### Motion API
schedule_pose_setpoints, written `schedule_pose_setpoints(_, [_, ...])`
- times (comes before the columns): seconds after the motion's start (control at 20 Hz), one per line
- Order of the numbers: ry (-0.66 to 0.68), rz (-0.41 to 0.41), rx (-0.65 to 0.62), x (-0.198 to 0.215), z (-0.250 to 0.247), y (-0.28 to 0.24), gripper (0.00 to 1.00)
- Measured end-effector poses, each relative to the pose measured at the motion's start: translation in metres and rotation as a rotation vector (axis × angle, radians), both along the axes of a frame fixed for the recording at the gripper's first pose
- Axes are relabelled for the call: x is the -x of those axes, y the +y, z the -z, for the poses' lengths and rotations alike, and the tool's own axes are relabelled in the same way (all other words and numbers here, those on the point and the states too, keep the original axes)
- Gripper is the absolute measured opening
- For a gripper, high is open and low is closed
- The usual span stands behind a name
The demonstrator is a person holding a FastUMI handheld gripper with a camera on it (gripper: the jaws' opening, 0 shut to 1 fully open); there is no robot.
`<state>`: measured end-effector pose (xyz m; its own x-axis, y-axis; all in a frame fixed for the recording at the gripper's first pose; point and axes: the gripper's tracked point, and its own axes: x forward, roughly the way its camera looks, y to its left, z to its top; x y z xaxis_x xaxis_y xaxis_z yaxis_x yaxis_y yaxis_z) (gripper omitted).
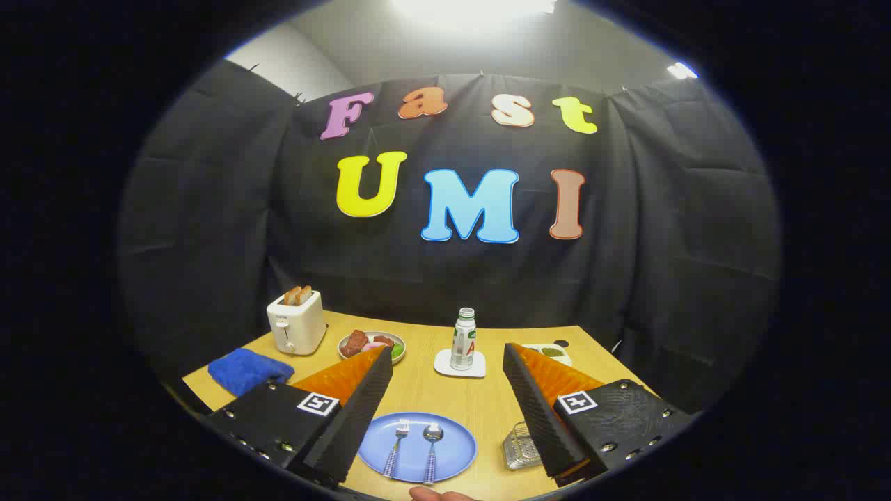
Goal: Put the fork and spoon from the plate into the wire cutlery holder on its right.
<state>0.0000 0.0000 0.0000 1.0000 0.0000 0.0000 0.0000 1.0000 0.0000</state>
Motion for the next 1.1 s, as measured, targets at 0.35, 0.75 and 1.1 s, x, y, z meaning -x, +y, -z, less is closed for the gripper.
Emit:
schedule_pose_setpoints(0.35, [0.053,-0.031,-0.039,-0.002,0.020,-0.002,0.98])
schedule_pose_setpoints(0.75, [0.218,-0.013,-0.019,-0.012,0.054,0.005,0.98])
schedule_pose_setpoints(1.1, [0.453,-0.020,-0.028,-0.018,0.114,0.020,0.99])
